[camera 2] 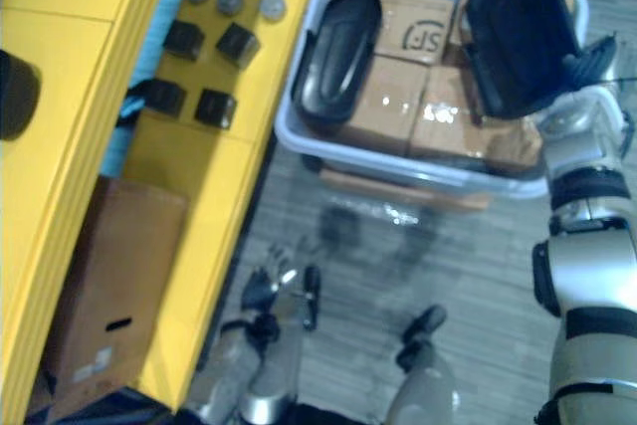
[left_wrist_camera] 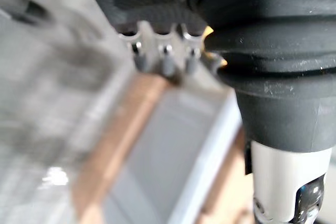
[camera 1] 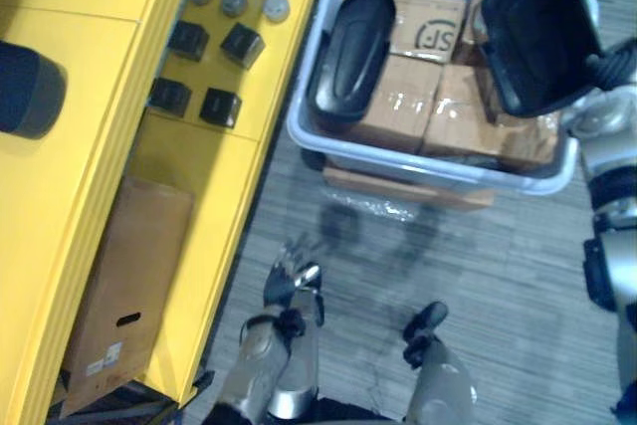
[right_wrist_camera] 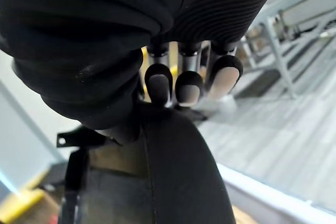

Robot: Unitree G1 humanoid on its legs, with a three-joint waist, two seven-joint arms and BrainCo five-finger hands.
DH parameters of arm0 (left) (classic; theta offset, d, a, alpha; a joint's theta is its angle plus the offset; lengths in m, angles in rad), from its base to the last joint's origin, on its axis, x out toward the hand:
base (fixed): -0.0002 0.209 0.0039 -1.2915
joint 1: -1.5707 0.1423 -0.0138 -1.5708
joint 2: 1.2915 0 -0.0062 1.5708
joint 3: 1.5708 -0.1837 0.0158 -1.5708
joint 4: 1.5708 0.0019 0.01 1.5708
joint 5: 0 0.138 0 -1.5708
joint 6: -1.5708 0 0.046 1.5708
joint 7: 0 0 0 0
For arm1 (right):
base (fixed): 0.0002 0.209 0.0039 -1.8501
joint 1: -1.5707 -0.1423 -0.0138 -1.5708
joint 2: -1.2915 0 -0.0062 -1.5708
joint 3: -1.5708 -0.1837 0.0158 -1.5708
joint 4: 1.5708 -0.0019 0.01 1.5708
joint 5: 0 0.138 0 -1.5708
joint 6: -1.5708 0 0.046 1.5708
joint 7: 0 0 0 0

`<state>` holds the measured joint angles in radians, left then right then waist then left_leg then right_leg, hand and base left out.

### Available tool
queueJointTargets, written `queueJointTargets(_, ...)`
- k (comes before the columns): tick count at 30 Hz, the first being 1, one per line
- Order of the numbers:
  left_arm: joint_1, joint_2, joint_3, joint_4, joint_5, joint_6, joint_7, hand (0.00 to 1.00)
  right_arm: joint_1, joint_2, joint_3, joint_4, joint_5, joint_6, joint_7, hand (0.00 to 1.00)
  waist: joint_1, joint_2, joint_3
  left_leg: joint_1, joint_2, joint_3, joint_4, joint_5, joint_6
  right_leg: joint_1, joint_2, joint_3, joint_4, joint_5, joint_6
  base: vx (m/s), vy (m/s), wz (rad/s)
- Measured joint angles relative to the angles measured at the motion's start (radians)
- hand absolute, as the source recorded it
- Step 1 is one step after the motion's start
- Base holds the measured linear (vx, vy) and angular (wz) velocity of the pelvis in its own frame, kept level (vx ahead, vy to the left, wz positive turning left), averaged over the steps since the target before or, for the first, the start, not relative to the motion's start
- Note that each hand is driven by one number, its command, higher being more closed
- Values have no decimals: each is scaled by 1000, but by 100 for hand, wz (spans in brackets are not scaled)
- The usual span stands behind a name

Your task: Walk over and take plastic housings, then place them on the shelf

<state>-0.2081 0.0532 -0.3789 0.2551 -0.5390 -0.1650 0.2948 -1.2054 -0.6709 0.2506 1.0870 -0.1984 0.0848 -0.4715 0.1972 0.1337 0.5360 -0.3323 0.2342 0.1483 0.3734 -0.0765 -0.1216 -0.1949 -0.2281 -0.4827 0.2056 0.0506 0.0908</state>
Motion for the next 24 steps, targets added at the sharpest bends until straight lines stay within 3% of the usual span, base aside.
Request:
queueJointTargets(5,-149,-24,3,26,-3,21,96,0,-19,78,-3,-63,-34,-52,-99,100,-44,-46,-1,5,13,23,-34,26,-9,-27,17,22,-8,14,-15,-45,-26,-15)
queueJointTargets(9,-235,-28,25,67,-4,25,123,0,-10,135,-28,-189,-65,-92,-149,100,-75,-75,-1,42,17,53,-71,43,-15,-28,24,47,-13,18,-21,7,-20,-19)
queueJointTargets(14,-404,-19,102,122,-4,34,150,0,177,256,-74,-522,-133,-213,-229,100,-133,-128,-5,128,18,110,-126,54,-25,-1,33,95,-31,24,-21,25,-3,-25)
queueJointTargets(18,-470,-13,123,143,-4,33,166,0,355,355,-70,-710,-201,-285,-230,100,-177,-169,-24,205,16,168,-172,59,-32,26,40,136,-58,34,-19,29,17,-31)
queueJointTargets(22,-481,-17,127,173,-4,31,179,0,427,386,-58,-728,-229,-303,-227,100,-207,-179,-33,259,14,196,-200,63,-34,59,47,154,-84,44,-17,8,21,-19)
queueJointTargets(24,-478,-21,131,180,8,2,202,0,480,390,-44,-728,-239,-304,-222,100,-214,-180,-60,265,13,206,-208,64,-35,61,51,159,-95,50,-16,3,-2,-12)
